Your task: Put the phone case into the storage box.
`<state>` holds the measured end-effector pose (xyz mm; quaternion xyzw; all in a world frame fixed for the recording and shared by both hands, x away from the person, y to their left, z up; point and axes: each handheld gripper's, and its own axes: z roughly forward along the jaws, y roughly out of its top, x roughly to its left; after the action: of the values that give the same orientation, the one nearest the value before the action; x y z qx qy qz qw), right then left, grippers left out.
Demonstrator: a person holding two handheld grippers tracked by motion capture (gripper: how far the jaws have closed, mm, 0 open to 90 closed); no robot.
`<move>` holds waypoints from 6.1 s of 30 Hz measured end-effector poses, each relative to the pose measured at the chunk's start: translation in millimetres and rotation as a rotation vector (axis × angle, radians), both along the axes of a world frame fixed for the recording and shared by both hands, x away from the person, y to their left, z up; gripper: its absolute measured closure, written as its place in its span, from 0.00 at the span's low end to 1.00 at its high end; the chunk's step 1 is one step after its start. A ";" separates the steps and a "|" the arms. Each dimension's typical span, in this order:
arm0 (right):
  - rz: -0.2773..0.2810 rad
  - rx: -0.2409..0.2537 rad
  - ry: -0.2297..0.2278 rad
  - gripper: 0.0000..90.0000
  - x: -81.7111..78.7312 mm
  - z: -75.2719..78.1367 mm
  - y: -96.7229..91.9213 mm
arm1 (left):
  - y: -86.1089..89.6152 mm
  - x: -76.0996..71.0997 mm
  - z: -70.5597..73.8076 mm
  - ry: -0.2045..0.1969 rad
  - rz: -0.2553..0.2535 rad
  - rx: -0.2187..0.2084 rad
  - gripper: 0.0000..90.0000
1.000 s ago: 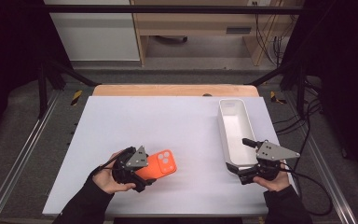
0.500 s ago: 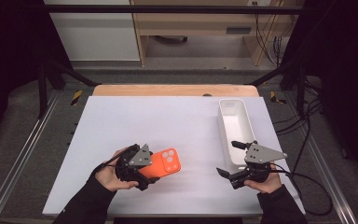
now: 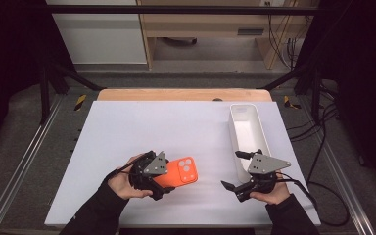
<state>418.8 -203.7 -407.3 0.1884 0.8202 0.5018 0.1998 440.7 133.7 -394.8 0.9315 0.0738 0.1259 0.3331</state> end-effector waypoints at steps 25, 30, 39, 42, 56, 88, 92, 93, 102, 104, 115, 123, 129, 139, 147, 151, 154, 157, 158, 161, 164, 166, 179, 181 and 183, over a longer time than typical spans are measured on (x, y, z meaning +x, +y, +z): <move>0.114 -0.105 -0.008 0.02 -5.9 9.3 23.1 | -16.2 -1.1 4.2 -0.035 -0.069 0.008 0.17; 0.130 -0.126 -0.025 0.02 -7.6 13.3 25.7 | -19.3 -1.7 4.6 -0.050 -0.083 0.006 0.17; 0.157 -0.180 -0.030 0.02 -8.4 14.0 30.2 | -24.1 -3.2 4.1 -0.061 -0.110 0.015 0.17; 0.169 -0.196 -0.036 0.02 -9.9 14.0 31.2 | -25.4 -3.0 3.8 -0.060 -0.118 0.012 0.17; 0.210 -0.222 -0.063 0.03 -13.0 13.6 38.2 | -33.1 -6.1 7.6 -0.063 -0.162 -0.019 0.17; 0.283 -0.189 -0.061 0.05 -10.0 5.4 50.1 | -47.3 -13.0 8.7 -0.075 -0.238 -0.041 0.17; 0.295 -0.183 -0.060 0.06 -8.5 4.2 51.0 | -48.4 -13.3 8.6 -0.075 -0.246 -0.038 0.17; 0.298 -0.180 -0.060 0.06 -8.1 4.0 51.3 | -48.8 -13.4 8.4 -0.076 -0.247 -0.039 0.17; 0.330 -0.161 -0.063 0.09 -7.1 0.9 53.8 | -50.8 -15.1 7.5 -0.074 -0.259 -0.044 0.17; 0.337 -0.159 -0.065 0.09 -7.4 0.4 54.0 | -50.8 -16.0 6.7 -0.070 -0.266 -0.051 0.17; 0.383 -0.138 -0.073 0.14 -8.6 -1.0 54.3 | -50.1 -17.7 4.7 -0.068 -0.287 -0.062 0.17; 0.406 -0.129 -0.088 0.16 -9.6 -2.1 54.2 | -47.8 -18.3 4.4 -0.071 -0.290 -0.065 0.17; 0.410 -0.129 -0.091 0.17 -8.5 -3.0 54.8 | -48.2 -18.8 4.0 -0.075 -0.286 -0.052 0.17; 0.408 -0.131 -0.063 0.18 -7.4 -1.9 54.4 | -49.1 -18.1 4.0 -0.068 -0.286 -0.052 0.17; 0.410 -0.136 -0.066 0.18 -8.3 -1.7 54.3 | -49.7 -18.2 3.7 -0.067 -0.291 -0.044 0.17; 0.409 -0.140 -0.062 0.18 -8.5 -2.2 54.4 | -50.5 -17.9 3.1 -0.061 -0.291 -0.041 0.17; 0.410 -0.141 -0.061 0.18 -8.5 -2.1 54.4 | -50.7 -17.8 3.0 -0.058 -0.288 -0.043 0.17; 0.406 -0.141 -0.058 0.18 -8.2 -2.3 54.6 | -50.9 -17.7 2.9 -0.061 -0.281 -0.039 0.17; 0.405 -0.141 -0.057 0.18 -8.2 -2.3 54.6 | -50.9 -17.6 2.7 -0.060 -0.276 -0.043 0.17; 0.397 -0.145 -0.054 0.18 -7.9 -2.5 54.7 | -49.9 -17.2 3.4 -0.053 -0.272 -0.047 0.14; 0.393 -0.148 -0.048 0.18 -7.5 -2.5 54.5 | -48.4 -17.8 4.5 -0.048 -0.264 -0.056 0.11; 0.390 -0.149 -0.047 0.18 -7.0 -1.7 54.0 | -46.8 -18.5 5.4 -0.050 -0.251 -0.062 0.07; 0.364 -0.175 -0.037 0.18 -4.9 5.9 48.2 | -29.6 -17.0 7.7 -0.010 -0.140 -0.095 0.00; 0.363 -0.181 -0.031 0.18 -4.5 7.4 47.2 | -27.0 -16.5 7.0 -0.003 -0.132 -0.092 0.00; 0.360 -0.191 -0.022 0.18 -4.3 8.8 46.0 | -24.5 -16.5 6.2 0.002 -0.122 -0.097 0.00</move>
<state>414.4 -157.7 -398.5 0.0136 0.8824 0.4512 0.1328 424.2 109.2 -388.5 0.9172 0.0231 0.1005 0.3848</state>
